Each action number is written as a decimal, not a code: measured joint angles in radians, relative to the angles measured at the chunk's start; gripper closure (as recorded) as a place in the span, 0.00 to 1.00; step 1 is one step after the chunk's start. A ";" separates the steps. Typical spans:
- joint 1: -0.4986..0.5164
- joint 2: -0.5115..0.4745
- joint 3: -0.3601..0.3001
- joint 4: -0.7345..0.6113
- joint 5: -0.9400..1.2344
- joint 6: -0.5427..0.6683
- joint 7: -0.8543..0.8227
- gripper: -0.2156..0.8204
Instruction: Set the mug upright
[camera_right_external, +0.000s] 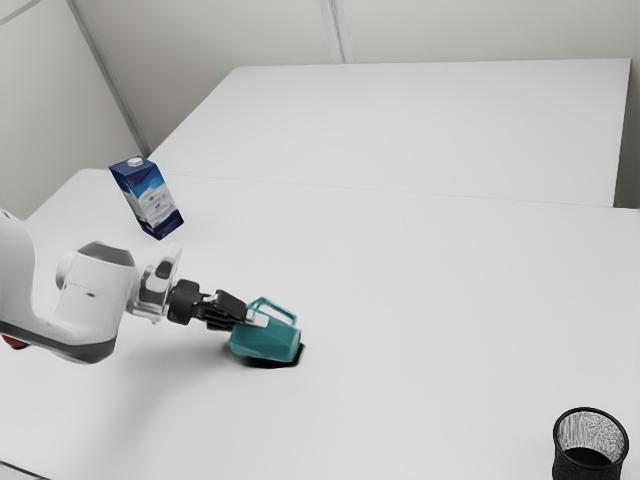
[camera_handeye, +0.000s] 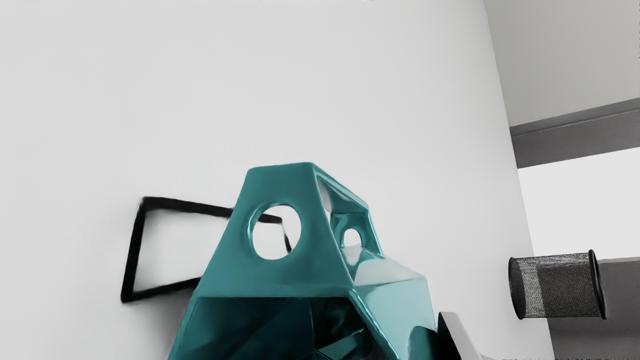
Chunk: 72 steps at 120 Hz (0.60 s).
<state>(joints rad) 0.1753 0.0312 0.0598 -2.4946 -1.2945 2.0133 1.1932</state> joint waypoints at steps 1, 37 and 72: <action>-0.001 -0.001 0.000 0.000 0.000 0.000 0.002 0.86; -0.027 -0.074 0.000 -0.001 0.001 0.003 0.044 0.94; -0.050 -0.136 -0.003 0.040 0.158 0.007 0.003 0.95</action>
<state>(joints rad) 0.1254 -0.1046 0.0567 -2.4547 -1.1360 2.0201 1.1964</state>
